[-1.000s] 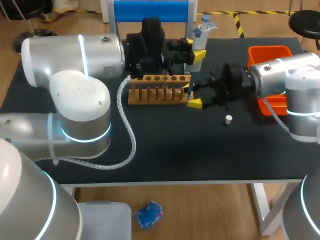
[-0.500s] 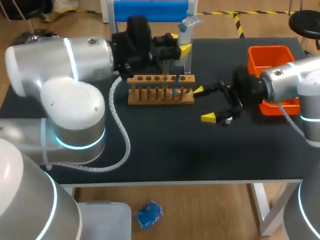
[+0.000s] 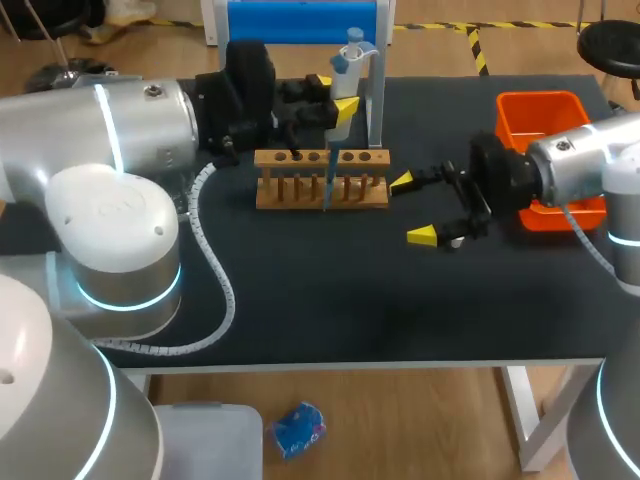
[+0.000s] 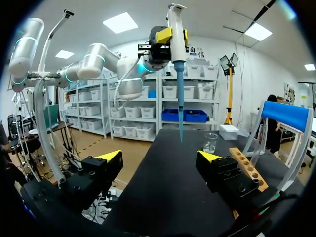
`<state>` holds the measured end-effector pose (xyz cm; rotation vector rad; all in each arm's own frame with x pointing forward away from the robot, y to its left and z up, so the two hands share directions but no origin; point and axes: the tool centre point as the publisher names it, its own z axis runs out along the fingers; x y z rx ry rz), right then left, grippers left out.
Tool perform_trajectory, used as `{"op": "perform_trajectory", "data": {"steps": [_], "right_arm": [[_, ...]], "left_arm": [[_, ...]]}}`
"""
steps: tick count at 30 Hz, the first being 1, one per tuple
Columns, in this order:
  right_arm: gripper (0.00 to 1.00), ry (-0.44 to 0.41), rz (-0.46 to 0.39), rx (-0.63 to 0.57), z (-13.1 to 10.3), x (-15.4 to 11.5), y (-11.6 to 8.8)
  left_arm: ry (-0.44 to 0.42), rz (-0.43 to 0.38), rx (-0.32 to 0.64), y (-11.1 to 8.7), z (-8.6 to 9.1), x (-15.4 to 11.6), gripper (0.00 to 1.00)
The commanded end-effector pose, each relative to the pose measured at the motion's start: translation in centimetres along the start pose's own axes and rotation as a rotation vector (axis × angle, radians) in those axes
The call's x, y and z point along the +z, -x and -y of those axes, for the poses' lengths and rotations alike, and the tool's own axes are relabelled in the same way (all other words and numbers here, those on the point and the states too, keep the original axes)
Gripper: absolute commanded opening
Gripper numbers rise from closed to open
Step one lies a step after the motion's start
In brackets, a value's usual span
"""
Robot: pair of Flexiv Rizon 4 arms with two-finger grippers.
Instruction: Invert the test tube, pick up the pipette, mount the tip to pipette, aspirate from beaker and dispense into the tube, eject the tip, return the pipette, and cap with the stopper.
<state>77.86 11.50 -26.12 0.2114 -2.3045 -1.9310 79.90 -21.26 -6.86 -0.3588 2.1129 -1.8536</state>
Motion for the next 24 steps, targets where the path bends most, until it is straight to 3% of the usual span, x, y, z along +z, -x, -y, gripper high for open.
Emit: {"op": "perform_trajectory", "data": {"steps": [1, 4, 10, 15, 24], "right_arm": [[1.00, -0.002, 0.000, 0.000, -0.1, -0.1, 0.0], [1.00, -0.002, 0.000, 0.000, -0.1, -0.1, 0.0], [1.00, -0.080, 0.055, 0.004, 0.1, 2.9, 1.0], [1.00, -0.080, 0.111, -0.010, -0.2, 5.7, 1.7], [1.00, -0.106, 0.176, -0.034, -0.2, 10.6, 3.0]], "left_arm": [[0.001, -0.005, 0.000, 0.1, 0.1, -0.3, 0.00], [-0.027, -0.017, -0.023, 1.1, -0.1, -0.9, 0.00], [-0.071, -0.067, -0.047, 2.8, -0.1, -4.7, 0.00], [-0.095, -0.096, -0.031, 4.1, -0.2, -8.0, 0.00], [-0.074, -0.049, 0.003, 7.2, -1.7, -13.0, 0.00]]}}
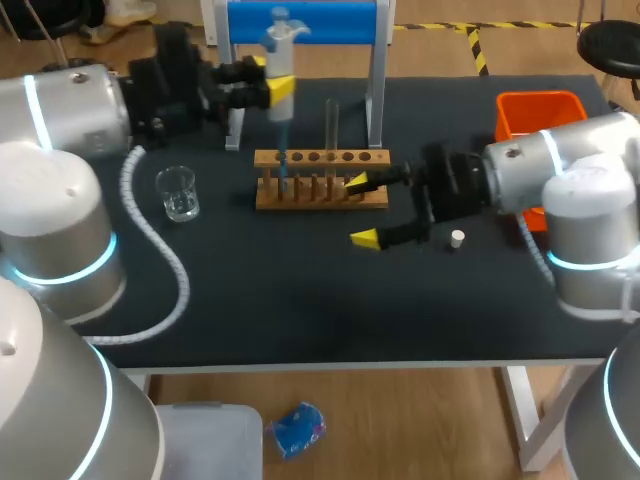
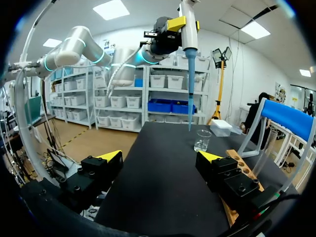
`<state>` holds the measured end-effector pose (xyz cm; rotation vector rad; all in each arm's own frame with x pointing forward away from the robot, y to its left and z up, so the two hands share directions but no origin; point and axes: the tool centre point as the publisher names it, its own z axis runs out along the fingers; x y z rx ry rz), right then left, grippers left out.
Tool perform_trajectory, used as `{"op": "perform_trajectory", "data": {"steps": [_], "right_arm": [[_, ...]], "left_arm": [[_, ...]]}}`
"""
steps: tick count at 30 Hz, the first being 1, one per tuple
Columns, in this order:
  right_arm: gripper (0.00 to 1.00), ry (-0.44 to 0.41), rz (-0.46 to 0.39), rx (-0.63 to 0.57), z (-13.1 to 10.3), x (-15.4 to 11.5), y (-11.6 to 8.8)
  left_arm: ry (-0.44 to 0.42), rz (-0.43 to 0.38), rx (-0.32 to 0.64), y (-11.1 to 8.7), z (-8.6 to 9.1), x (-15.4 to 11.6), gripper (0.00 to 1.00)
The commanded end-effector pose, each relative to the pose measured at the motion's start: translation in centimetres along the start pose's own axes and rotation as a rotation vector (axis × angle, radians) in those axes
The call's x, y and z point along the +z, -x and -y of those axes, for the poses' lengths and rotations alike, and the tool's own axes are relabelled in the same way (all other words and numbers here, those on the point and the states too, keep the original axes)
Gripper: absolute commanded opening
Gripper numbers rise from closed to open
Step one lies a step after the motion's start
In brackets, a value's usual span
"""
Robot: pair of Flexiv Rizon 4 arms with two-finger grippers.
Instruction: Invert the test tube, pick up the pipette, mount the tip to pipette, aspirate from beaker and dispense into the tube, eject the tip, return the pipette, and cap with the stopper.
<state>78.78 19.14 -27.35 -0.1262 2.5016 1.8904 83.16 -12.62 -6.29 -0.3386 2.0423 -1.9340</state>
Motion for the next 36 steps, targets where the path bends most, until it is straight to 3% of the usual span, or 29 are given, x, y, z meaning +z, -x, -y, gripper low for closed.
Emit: {"op": "perform_trajectory", "data": {"steps": [1, 5, 25, 36], "right_arm": [[1.00, 0.006, 0.045, -0.007, -0.6, 3.7, 0.3], [1.00, 0.021, 0.053, -0.022, -1.0, 4.7, 0.7], [1.00, 0.021, 0.053, -0.022, -1.0, 4.7, 0.7], [1.00, -0.003, 0.189, 0.042, 1.1, 8.9, 2.0]], "left_arm": [[0.007, -0.032, 0.010, 1.2, -0.7, -6.8, 0.00], [0.035, 0.027, 0.007, 2.8, -1.6, -8.8, 0.00], [0.035, 0.027, 0.007, 2.8, -1.6, -8.8, 0.00], [0.006, 0.008, 0.069, 6.2, -2.5, -9.9, 0.00]]}}
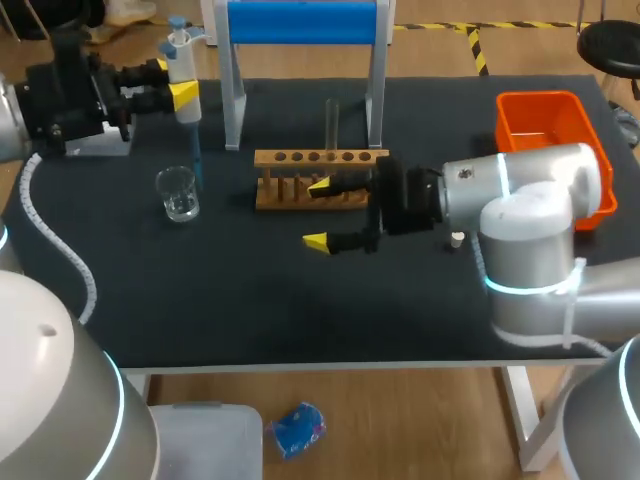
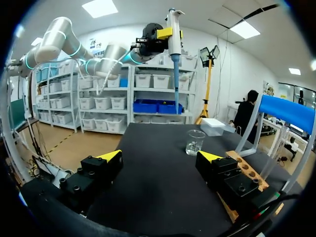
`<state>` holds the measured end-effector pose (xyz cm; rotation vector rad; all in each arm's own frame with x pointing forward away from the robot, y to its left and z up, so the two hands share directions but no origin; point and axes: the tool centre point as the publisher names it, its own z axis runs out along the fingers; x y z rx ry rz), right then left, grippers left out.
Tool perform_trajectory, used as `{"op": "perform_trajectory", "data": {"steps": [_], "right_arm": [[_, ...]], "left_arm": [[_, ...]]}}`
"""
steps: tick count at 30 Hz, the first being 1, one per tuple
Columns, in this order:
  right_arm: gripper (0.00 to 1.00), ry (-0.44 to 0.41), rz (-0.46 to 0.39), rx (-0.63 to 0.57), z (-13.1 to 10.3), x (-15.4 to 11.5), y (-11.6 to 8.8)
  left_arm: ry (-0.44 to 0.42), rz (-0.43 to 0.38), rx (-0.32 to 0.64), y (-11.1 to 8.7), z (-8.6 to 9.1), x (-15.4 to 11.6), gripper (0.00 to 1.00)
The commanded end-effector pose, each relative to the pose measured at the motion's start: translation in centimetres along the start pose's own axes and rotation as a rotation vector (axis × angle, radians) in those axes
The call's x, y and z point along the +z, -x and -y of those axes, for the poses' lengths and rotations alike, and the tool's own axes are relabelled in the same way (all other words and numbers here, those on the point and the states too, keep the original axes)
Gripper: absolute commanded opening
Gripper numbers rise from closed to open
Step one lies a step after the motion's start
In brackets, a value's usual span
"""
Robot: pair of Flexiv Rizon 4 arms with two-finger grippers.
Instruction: Invert the test tube, pick up the pipette, mount the tip to pipette, aspirate from beaker and dispense into the tube, eject the tip, return the pipette, and cap with the stopper.
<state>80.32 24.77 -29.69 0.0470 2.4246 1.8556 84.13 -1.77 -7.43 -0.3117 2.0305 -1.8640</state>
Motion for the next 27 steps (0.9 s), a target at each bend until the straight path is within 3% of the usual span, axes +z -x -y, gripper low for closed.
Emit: {"op": "perform_trajectory", "data": {"steps": [1, 16, 27], "right_arm": [[1.00, -0.023, 0.063, 0.007, 0.3, 3.3, -0.1], [1.00, -0.066, 0.117, 0.039, 0.9, 10.7, 1.9], [1.00, -0.075, 0.104, 0.071, 1.8, 14.7, 3.2]], "left_arm": [[-0.017, -0.028, 0.015, 1.4, -0.9, -0.3, 0.00], [-0.046, -0.023, 0.024, 4.3, -4.3, -1.1, 0.00], [-0.027, -0.003, 0.045, 6.3, -5.9, -1.4, 0.00]]}}
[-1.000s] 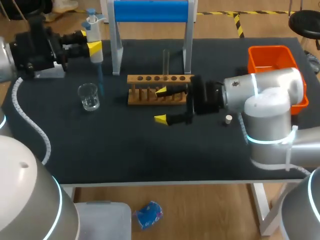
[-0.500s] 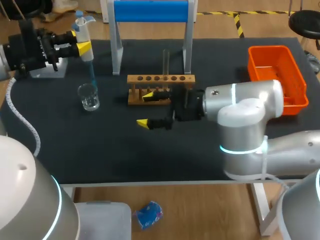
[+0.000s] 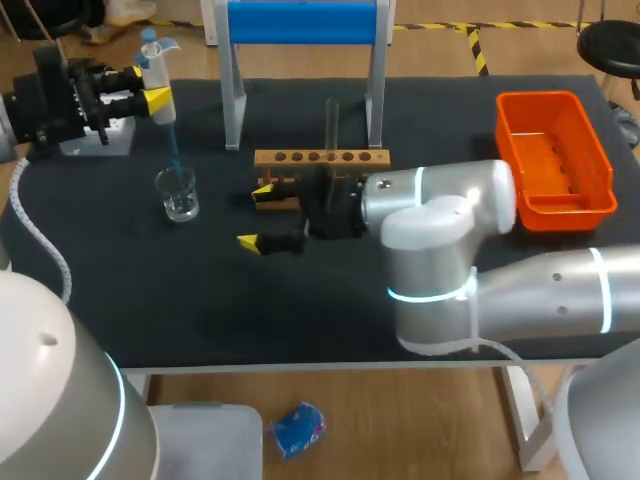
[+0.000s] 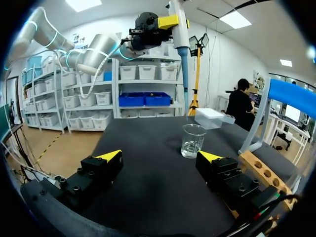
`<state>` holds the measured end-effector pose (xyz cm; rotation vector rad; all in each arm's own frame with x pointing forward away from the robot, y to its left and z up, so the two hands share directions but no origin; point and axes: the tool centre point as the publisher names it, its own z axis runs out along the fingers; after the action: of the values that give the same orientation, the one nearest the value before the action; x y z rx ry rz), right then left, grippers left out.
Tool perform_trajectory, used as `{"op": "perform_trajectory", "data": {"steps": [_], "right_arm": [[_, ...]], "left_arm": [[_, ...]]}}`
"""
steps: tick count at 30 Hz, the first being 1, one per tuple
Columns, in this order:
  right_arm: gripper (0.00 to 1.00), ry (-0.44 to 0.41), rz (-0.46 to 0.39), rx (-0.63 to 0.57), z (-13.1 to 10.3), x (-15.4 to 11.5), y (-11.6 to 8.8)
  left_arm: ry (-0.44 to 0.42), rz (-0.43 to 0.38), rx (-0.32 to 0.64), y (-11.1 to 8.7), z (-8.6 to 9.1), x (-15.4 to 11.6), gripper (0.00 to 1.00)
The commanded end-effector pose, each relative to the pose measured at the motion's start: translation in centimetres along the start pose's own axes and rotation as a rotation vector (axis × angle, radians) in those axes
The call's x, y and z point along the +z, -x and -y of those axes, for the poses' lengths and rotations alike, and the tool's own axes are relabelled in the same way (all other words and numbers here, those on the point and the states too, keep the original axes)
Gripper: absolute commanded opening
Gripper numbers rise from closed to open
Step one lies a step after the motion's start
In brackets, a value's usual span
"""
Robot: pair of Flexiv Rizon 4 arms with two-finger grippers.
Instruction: Invert the test tube, pick up the pipette, mount the tip to pipette, aspirate from beaker and dispense into the tube, eject the tip, return the pipette, and cap with the stopper.
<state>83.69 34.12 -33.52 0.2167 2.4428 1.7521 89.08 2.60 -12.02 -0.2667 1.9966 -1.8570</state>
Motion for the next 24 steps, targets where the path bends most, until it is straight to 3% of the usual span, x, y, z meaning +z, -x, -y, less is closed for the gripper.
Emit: {"op": "perform_trajectory", "data": {"steps": [1, 13, 24], "right_arm": [[1.00, -0.008, 0.005, 0.011, 0.3, 4.7, 0.5], [1.00, -0.046, 0.003, 0.062, 1.7, 8.0, 2.1], [1.00, -0.077, 0.007, 0.087, 2.2, 8.7, 2.6]], "left_arm": [[-0.006, -0.008, 0.004, 0.7, -0.7, 0.3, 0.00], [-0.009, -0.004, -0.001, 1.3, -2.1, 0.6, 0.00], [0.037, 0.031, -0.049, 1.9, -2.7, 0.5, 0.00]]}}
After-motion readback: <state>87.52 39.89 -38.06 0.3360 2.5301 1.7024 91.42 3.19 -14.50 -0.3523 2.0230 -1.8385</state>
